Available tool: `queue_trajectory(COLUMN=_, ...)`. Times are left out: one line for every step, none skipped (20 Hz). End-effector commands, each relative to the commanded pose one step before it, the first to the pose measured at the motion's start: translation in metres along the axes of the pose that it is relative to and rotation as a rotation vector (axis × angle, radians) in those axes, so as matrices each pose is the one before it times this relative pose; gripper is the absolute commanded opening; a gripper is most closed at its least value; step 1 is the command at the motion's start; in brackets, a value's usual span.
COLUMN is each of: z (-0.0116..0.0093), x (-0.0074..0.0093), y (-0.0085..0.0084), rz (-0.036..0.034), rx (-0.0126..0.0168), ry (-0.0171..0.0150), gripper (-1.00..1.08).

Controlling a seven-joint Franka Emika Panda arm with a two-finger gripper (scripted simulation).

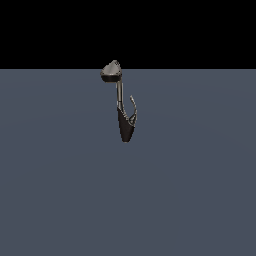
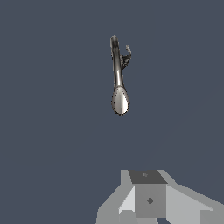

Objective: Turn on the faucet by rotating a designated handle.

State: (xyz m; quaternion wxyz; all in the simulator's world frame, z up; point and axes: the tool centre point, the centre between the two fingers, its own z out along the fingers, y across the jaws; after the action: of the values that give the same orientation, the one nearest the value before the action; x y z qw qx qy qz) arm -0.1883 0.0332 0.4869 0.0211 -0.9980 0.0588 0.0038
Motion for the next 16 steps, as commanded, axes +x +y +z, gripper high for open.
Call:
queue_trajectory(z=0.00920, x=0.01531, y=-0.00518, rz=0.05840, rx=0.02210, ry=-0.02557, gripper=-1.00)
queue_trajectory(z=0.00380, x=0.00661, y=-0.00229, rz=0.02499, rx=0.00957, ry=-0.01079, gripper=-1.00)
queue_trajectory(z=0.00381, x=0.00663, y=-0.00230, rz=0.02508, rx=0.00960, ry=-0.01082, gripper=-1.00)
queue_trajectory(z=0.00382, x=0.00667, y=-0.00230, rz=0.02518, rx=0.00963, ry=-0.01086, gripper=-1.00)
queue_trajectory(z=0.00383, x=0.00670, y=-0.00231, rz=0.02529, rx=0.00966, ry=-0.01089, gripper=-1.00)
queue_trajectory(z=0.00385, x=0.00673, y=-0.00232, rz=0.02541, rx=0.00970, ry=-0.01094, gripper=-1.00)
queue_trajectory(z=0.00386, x=0.00677, y=-0.00233, rz=0.02554, rx=0.00975, ry=-0.01098, gripper=-1.00)
queue_trajectory(z=0.00388, x=0.00681, y=-0.00233, rz=0.02568, rx=0.00980, ry=-0.01103, gripper=-1.00)
queue_trajectory(z=0.00389, x=0.00685, y=-0.00235, rz=0.02582, rx=0.00985, ry=-0.01108, gripper=-1.00)
queue_trajectory(z=0.00391, x=0.00690, y=-0.00236, rz=0.02598, rx=0.00991, ry=-0.01114, gripper=-1.00)
queue_trajectory(z=0.00393, x=0.00695, y=-0.00237, rz=0.02614, rx=0.00997, ry=-0.01120, gripper=-1.00)
queue_trajectory(z=0.00395, x=0.00700, y=-0.00239, rz=0.02631, rx=0.01003, ry=-0.01126, gripper=-1.00)
queue_trajectory(z=0.00397, x=0.00705, y=-0.00240, rz=0.02649, rx=0.01011, ry=-0.01133, gripper=-1.00)
queue_trajectory(z=0.00399, x=0.00711, y=-0.00242, rz=0.02667, rx=0.01018, ry=-0.01140, gripper=-1.00)
queue_trajectory(z=0.00402, x=0.00717, y=-0.00243, rz=0.02688, rx=0.01026, ry=-0.01148, gripper=-1.00)
queue_trajectory(z=0.00404, x=0.00722, y=-0.00245, rz=0.02706, rx=0.01035, ry=-0.01155, gripper=-1.00)
